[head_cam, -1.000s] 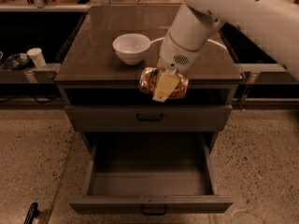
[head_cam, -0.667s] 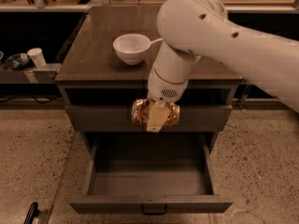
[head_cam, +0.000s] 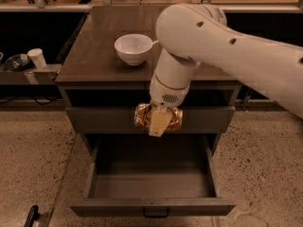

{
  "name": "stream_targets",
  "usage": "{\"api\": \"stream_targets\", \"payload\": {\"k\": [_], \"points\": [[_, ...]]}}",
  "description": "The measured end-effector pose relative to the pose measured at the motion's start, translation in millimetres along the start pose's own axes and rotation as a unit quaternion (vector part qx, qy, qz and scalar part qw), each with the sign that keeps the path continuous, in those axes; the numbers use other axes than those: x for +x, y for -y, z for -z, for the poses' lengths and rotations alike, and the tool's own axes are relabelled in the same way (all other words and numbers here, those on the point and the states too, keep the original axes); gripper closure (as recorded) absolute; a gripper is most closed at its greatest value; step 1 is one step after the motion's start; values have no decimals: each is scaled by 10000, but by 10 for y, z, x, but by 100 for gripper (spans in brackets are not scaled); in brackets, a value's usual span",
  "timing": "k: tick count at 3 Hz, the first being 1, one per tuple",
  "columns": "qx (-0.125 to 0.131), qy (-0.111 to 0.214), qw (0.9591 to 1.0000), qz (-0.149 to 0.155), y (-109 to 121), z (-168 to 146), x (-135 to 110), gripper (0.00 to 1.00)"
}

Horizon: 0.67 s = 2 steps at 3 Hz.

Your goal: Place orange can into middle drawer

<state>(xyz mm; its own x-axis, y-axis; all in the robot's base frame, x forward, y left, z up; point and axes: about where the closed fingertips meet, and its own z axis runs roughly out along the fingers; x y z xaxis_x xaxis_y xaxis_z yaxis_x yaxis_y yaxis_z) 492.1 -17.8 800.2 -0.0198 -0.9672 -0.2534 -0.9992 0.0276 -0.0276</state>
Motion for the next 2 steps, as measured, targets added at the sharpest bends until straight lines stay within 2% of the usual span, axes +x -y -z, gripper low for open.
{"api": "stream_targets", "payload": {"k": [1, 2], "points": [[214, -257, 9990, -311, 20, -416, 288, 100], [542, -603, 9954, -508, 82, -1032, 577, 100]]}}
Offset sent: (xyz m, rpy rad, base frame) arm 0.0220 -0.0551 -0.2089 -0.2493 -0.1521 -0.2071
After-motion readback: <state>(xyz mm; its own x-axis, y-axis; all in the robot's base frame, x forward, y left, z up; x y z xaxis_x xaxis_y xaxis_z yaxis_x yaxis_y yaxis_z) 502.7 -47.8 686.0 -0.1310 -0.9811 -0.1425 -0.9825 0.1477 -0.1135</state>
